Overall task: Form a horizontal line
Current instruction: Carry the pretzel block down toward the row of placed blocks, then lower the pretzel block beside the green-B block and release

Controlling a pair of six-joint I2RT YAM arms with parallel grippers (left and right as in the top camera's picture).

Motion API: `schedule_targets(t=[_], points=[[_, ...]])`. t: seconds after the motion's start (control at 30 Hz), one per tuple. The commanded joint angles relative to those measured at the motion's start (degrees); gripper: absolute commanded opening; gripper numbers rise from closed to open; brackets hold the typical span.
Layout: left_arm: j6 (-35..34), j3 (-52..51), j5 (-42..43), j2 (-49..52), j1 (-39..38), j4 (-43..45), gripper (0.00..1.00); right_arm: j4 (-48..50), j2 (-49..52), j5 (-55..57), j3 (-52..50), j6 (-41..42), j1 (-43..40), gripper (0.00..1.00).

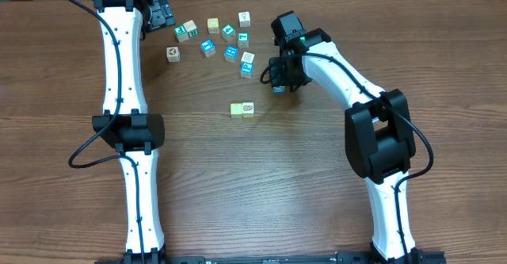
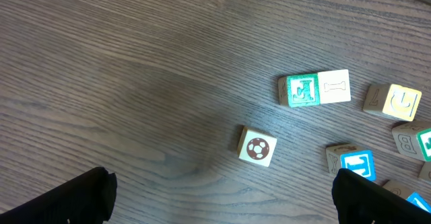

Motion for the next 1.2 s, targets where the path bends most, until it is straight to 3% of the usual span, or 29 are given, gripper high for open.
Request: schedule_targets(t=[0.0,0.37,0.53,0.73,1.03,1.17], points=[[0.7,1.0,-0.5,-1.7,0.1,0.1,1.00,-0.2,-0.2,0.5,-0.4,0.1,0.2,0.38],[0.7,1.0,-0.5,-1.7,0.1,0.0,1.00,-2.4,-0.2,0.5,-0.4,3.1,0.3,0.38],[0.7,1.0,-0.5,-1.7,0.1,0.0,1.00,-2.8,-0.2,0.5,-0.4,3.1,0.3,0.29],[0.7,1.0,-0.5,-1.7,0.1,0.1,1.00,-5.3,-0.3,0.5,0.6,3.1,0.3,0.27],[0.7,1.0,-0.5,-1.7,0.1,0.1,1.00,-14.6,-3.5,0.5,5.9,7.3,0.3,0.22],[0.7,1.0,-0.5,-1.7,0.1,0.1,1.00,-17.3,-4.8,-4.6,5.9,9.1,0.3,0.22]])
